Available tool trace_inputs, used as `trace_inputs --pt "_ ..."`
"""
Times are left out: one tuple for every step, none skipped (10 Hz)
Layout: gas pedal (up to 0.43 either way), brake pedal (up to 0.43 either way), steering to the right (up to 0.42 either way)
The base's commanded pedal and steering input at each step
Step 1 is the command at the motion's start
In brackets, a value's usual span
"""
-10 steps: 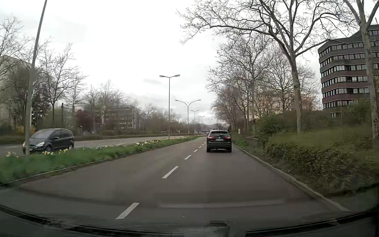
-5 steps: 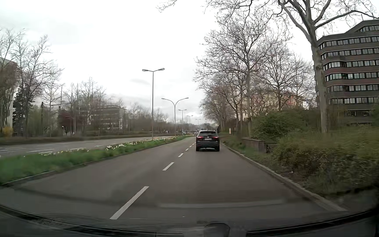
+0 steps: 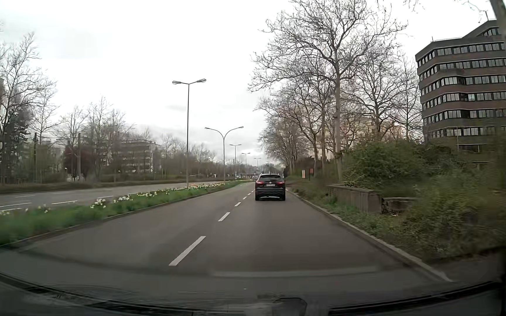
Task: Follow the waypoints while adhering to traffic rules and regulations
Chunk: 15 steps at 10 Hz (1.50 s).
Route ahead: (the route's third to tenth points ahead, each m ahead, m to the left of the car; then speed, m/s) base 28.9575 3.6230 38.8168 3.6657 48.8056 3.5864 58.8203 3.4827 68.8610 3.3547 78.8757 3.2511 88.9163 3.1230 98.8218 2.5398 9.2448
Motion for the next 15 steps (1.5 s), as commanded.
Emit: trace_inputs --pt "0.197 0.0 0.012" --pt "0.197 0.0 0.011" --pt "0.197 0.0 0.011" --pt "0.189 0.0 0.01" --pt "0.189 0.0 0.008" --pt "0.189 0.0 0.005" --pt "0.189 0.0 0.004" --pt "0.189 0.0 0.003" --pt "0.189 0.0 0.003" --pt "0.189 0.0 0.002" --pt "0.189 0.0 0.002" --pt "0.189 0.0 0.002" --pt "0.189 0.0 0.002" --pt "0.189 0.0 0.002" --pt "0.189 0.0 0.002"
